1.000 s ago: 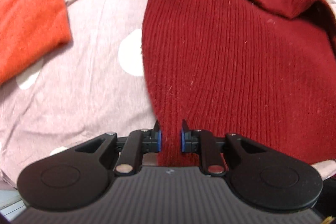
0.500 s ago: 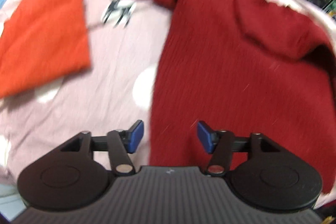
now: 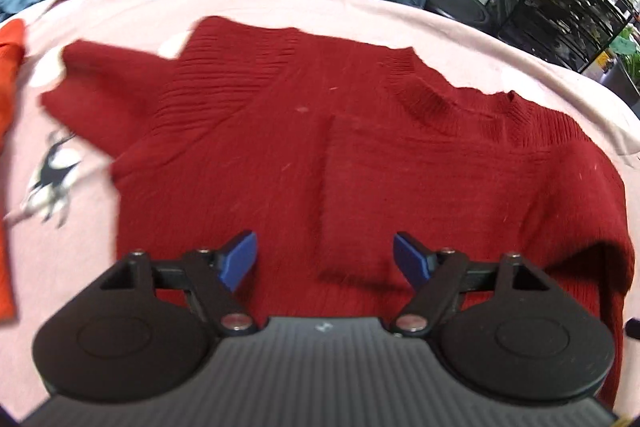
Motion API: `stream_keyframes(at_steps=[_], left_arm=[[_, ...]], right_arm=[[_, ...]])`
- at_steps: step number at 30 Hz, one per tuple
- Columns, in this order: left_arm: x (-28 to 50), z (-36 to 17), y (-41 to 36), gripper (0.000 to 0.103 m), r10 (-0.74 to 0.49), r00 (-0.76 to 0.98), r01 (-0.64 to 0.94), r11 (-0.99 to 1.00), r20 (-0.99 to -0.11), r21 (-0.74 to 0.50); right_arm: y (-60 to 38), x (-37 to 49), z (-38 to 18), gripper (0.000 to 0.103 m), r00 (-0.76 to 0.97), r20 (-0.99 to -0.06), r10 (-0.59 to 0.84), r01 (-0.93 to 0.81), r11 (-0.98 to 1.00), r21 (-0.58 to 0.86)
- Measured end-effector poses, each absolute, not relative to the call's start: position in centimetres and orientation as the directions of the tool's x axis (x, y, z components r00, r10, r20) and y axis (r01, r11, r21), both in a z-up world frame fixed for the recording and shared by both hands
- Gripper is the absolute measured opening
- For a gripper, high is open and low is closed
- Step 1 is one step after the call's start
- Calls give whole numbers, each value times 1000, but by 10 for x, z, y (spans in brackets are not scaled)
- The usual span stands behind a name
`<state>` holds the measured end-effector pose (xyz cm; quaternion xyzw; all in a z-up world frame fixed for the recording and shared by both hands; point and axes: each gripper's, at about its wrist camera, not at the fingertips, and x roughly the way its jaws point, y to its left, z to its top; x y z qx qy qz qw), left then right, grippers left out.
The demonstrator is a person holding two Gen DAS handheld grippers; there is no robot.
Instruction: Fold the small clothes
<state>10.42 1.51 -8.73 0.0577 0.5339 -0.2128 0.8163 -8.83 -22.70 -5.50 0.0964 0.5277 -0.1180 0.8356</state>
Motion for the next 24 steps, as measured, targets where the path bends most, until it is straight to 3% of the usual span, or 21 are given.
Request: stream_keyframes(at_steps=[3, 5, 6, 8, 9, 10, 12, 17, 24], left_arm=[[115, -102, -10, 78, -247, 324, 437, 895, -913, -87], [116, -113, -23, 71, -213, 315, 447, 893, -925, -53], [114, -117, -28, 60, -218, 309, 455, 888, -926, -57], [111, -120, -35, 42, -230, 297, 470, 880, -927, -68], [107, -119, -39, 32, -241, 307, 485, 872, -921, -67], [105, -117, -42, 22, -247, 319, 501, 863, -915, -59], [101, -106, -45, 16, -260, 349, 531, 847, -900, -39], [105, -64, -24, 15, -291, 465, 463, 885, -836, -50], [125, -87, 7, 12, -130, 480, 417, 904, -868, 95]], right_arm=[[-236, -84, -64, 98, 414, -908, -73, 334, 939, 77], [-237, -81, -73, 95, 400, -914, -65, 357, 930, 90], [-239, -79, -75, 88, 399, -915, -57, 366, 925, 102], [-243, -78, -79, 72, 413, -910, -33, 387, 911, 142], [-245, -79, -80, 45, 422, -906, -31, 393, 907, 152], [-247, -80, -81, 32, 423, -905, -45, 401, 905, 143], [-251, -84, -78, 28, 441, -896, -53, 412, 899, 149], [-253, -105, -60, 20, 465, -873, -148, 393, 918, 53], [-266, -119, -75, 19, 416, -898, -144, 451, 890, 66]])
